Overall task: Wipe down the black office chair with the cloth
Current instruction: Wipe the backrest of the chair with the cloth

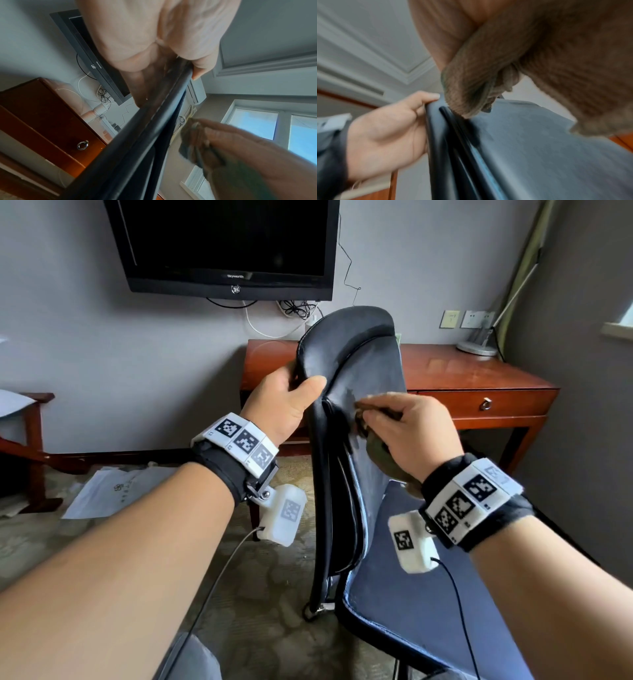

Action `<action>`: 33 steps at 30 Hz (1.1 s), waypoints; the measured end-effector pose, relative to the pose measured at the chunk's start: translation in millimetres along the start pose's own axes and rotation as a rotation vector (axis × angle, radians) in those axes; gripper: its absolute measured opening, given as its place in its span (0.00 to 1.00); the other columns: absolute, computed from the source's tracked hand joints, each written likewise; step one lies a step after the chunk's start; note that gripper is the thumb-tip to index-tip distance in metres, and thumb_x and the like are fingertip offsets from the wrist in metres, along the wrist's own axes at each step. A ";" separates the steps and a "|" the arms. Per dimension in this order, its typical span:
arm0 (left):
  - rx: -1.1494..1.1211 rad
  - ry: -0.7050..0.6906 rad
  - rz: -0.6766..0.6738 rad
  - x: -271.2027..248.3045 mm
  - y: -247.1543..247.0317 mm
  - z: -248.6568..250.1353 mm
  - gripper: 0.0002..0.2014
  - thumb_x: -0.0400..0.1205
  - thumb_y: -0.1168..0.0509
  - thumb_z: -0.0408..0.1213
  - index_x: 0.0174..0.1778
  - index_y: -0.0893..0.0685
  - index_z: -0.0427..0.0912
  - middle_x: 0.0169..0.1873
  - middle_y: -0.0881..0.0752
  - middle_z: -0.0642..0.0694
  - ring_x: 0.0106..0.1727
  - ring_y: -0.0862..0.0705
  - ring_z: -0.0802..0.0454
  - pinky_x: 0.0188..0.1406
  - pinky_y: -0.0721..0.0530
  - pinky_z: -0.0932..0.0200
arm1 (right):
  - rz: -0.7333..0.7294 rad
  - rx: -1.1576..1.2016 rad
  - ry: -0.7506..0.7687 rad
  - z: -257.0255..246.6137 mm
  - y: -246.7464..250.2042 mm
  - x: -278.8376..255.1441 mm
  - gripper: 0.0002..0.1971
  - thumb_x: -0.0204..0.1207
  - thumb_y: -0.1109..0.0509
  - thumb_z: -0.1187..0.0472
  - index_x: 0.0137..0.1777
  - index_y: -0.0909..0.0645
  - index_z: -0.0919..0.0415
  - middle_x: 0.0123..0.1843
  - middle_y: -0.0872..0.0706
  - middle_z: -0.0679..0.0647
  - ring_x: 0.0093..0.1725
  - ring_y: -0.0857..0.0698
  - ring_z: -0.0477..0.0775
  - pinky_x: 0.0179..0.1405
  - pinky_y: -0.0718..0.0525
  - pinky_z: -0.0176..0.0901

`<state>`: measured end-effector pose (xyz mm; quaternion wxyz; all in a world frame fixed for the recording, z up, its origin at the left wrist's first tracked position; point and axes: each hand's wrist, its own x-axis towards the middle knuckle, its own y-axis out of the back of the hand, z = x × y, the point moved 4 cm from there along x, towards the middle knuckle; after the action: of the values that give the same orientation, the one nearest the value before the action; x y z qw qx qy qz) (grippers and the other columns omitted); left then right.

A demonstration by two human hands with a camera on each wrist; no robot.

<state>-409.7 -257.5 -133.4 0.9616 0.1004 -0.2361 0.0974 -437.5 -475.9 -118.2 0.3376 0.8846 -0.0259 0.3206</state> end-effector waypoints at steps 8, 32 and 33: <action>-0.055 0.049 -0.057 -0.8 2.8 2.8 0.10 0.73 0.27 0.58 0.50 0.09 0.69 0.57 0.06 0.47 0.62 0.08 0.41 0.67 0.13 0.31 | -0.057 -0.119 0.108 -1.5 -45.1 -17.0 0.12 0.80 0.25 0.53 0.61 0.08 0.42 0.41 0.21 0.46 0.45 0.13 0.54 0.51 0.17 0.44; 0.029 0.014 0.088 7.3 2.4 -11.6 0.11 0.76 0.30 0.60 0.53 0.10 0.69 0.53 0.05 0.55 0.60 0.08 0.47 0.70 0.14 0.38 | -0.076 -0.194 0.084 16.1 -60.3 -50.4 0.13 0.82 0.28 0.52 0.65 0.10 0.40 0.46 0.22 0.47 0.43 0.13 0.59 0.46 0.14 0.47; 0.033 0.016 0.092 6.8 1.0 -11.8 0.11 0.76 0.30 0.60 0.54 0.11 0.68 0.52 0.05 0.55 0.60 0.08 0.48 0.70 0.14 0.38 | -0.095 -0.206 0.084 20.3 -59.4 -54.2 0.13 0.83 0.28 0.52 0.65 0.10 0.40 0.46 0.22 0.47 0.43 0.13 0.59 0.47 0.14 0.47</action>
<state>-398.9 -252.8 -140.2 0.9562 0.1043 -0.2313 0.1461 -453.8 -451.8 -195.9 0.4422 0.8312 -0.0025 0.3369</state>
